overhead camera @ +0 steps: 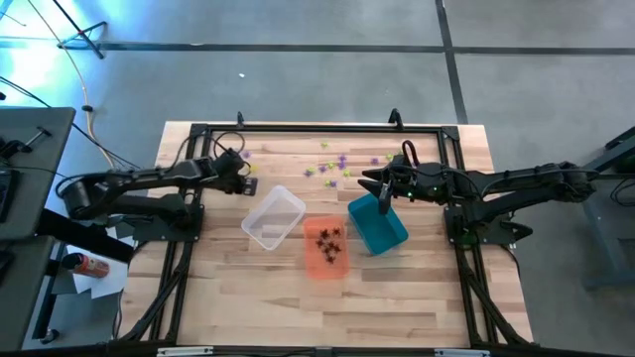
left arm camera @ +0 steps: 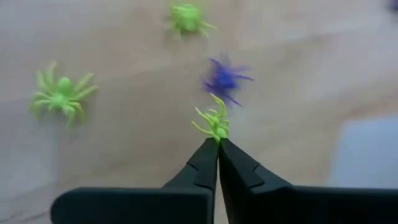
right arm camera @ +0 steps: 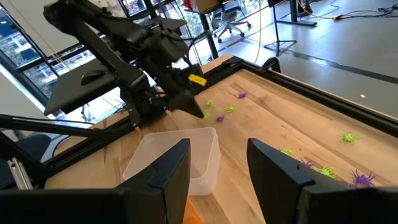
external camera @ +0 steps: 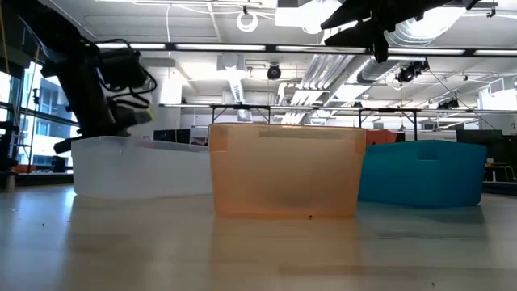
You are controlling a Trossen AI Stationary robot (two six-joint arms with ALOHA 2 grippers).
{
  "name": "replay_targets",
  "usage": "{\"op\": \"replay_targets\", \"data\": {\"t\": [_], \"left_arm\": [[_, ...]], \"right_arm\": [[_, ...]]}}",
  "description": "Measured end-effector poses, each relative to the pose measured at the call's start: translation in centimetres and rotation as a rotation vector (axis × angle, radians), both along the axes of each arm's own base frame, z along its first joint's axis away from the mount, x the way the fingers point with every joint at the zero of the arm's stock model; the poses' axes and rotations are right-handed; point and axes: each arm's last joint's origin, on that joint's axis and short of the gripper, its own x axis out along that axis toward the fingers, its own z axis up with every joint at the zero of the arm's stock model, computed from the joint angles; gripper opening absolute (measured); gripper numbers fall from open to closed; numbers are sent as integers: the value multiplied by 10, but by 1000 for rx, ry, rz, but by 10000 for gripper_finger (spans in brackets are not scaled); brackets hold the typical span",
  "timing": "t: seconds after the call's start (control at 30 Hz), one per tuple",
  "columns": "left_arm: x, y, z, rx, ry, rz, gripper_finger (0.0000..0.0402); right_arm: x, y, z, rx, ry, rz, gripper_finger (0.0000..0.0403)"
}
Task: Sort Halloween decoration
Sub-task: Put the green spider toy into the blue bin
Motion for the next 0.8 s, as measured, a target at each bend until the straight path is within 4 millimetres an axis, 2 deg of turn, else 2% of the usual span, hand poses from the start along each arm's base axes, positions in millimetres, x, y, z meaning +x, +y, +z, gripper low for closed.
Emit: {"op": "replay_targets", "data": {"t": [0.23, 0.33, 0.57, 0.8], "left_arm": [[-17, -18, 35, 6, -230, -183, 0], [-22, -23, 60, 66, -390, -250, 0], [-17, -33, 130, 428, -733, -438, 0], [3, -47, 181, 721, -887, -592, 0]], "right_arm": [[0, 0, 0, 2, -1, -4, 154], [0, 0, 0, 0, -2, -9, 154], [2, 0, 12, 3, -129, -9, 154], [3, 1, 23, -21, -237, 27, 154]]}}
